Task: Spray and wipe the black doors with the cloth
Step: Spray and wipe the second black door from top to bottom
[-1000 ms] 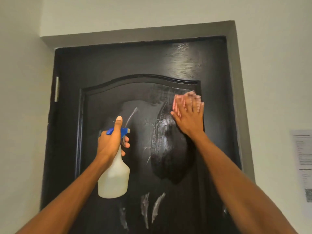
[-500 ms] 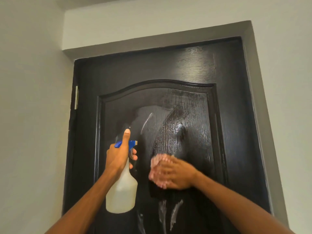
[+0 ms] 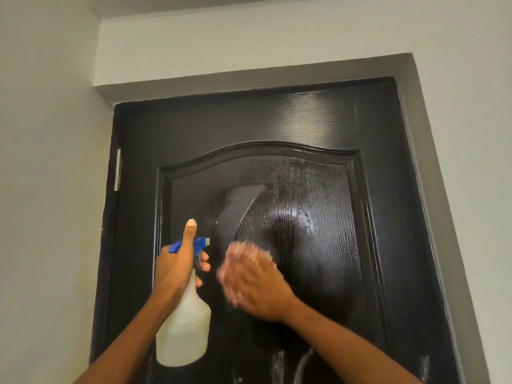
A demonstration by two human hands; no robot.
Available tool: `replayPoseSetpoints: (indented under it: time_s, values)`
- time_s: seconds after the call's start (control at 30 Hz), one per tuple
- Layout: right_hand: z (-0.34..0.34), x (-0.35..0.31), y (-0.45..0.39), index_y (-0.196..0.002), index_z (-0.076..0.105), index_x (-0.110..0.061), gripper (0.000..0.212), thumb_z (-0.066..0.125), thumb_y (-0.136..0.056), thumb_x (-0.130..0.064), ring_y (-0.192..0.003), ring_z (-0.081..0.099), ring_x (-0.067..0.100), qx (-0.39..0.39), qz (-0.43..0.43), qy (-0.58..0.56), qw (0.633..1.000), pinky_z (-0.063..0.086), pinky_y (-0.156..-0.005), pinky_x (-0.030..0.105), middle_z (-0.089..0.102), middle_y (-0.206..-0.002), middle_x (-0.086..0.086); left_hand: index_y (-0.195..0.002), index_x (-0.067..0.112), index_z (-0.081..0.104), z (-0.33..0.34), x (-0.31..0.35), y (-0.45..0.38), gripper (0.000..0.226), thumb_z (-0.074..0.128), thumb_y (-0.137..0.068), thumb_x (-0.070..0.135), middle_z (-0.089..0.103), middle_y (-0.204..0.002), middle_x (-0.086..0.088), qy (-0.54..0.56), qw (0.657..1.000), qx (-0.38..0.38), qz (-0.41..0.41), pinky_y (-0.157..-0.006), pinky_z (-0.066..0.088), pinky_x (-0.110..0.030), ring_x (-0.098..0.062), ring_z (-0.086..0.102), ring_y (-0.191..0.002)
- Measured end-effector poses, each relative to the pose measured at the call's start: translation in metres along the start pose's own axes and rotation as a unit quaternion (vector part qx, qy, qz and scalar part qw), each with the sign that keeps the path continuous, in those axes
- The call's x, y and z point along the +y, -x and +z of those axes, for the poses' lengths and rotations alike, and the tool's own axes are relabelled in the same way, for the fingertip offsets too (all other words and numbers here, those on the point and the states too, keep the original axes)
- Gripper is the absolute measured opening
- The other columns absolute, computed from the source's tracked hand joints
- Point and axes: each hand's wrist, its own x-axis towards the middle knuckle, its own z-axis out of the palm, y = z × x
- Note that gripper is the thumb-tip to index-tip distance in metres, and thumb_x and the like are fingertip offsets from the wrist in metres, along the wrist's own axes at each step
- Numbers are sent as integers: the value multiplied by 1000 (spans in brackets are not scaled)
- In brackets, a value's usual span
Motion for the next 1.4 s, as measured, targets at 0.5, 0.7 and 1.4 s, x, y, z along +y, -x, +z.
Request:
replayPoseSetpoints:
  time_s: [0.5,0.7,1.4]
  values:
    - [-80,173,-108,-163,0,-31,76,17,-101,-70,-157,-7,33,53,504,-65,860,-17,-118,63,-3,-171,9,-93,2,70,-47,-14,-36,76,50,-77,73,68,-75,-17,32,999,-34,-12,-47,53,-27,-23,66,-55]
    - [-13,25,-93,-164,11,-23,79,32,-102,-67,-157,4,38,3,203,-35,978,8,-122,67,4,-170,15,-97,-1,70,-80,-33,-44,76,45,-82,69,66,-70,-14,1,1000,-12,11,-41,50,-24,-17,65,-52]
    - [-28,30,-166,-164,0,-27,76,25,-103,-66,-156,-6,36,37,370,-31,928,-17,-120,60,-10,-169,12,-87,2,69,-155,-31,-56,70,43,-90,67,66,-67,-11,-6,1000,-10,-2,-40,50,-25,-18,65,-51]
